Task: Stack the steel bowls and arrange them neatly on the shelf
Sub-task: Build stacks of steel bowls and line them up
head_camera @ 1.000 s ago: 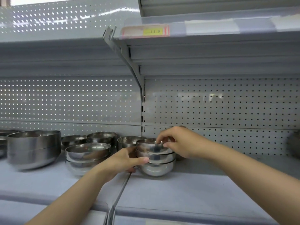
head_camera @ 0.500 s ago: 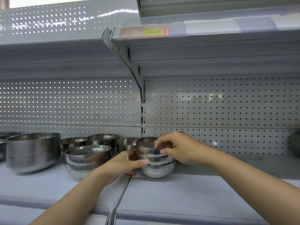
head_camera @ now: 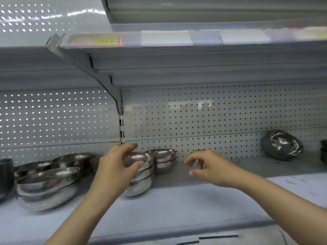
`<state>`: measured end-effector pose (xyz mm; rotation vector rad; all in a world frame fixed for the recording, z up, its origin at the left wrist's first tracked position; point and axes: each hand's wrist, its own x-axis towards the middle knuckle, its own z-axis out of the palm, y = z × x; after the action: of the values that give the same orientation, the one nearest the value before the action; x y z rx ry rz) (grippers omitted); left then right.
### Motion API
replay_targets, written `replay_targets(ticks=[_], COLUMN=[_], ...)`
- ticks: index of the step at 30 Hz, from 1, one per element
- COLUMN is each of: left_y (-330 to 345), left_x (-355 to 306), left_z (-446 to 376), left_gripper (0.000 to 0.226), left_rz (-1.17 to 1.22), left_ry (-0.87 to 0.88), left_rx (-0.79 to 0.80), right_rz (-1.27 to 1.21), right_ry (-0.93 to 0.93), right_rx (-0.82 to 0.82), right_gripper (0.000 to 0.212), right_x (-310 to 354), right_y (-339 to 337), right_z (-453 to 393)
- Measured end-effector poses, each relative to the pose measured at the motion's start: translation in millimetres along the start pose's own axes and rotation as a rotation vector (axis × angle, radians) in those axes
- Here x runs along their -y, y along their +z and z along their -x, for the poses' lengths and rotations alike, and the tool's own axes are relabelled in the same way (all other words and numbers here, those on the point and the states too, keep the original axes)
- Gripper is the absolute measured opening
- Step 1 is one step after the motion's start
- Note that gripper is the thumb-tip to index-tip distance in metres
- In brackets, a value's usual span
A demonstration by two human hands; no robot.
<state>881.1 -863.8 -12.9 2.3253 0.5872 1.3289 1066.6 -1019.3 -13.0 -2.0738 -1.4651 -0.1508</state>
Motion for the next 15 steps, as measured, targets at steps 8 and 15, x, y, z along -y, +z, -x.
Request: replay_targets(ticks=[8, 15], left_y=[121.9, 235.6], left_x=[-104.1, -193.0], left_z=[9.3, 1.9], left_gripper=[0.033, 0.032], left_rz=[0.0, -0.055], left_ry=[0.082, 0.076], left_rx=[0.408, 0.562], right_rz=[0.093, 0.142], right_ry=[0.027, 0.089], right_rx=[0.046, 0.065], right_gripper=[0.021, 0.027], right_x=[-85.8, -171.2], right_y=[-41.7, -95.5], right_z=[55.4, 87.9])
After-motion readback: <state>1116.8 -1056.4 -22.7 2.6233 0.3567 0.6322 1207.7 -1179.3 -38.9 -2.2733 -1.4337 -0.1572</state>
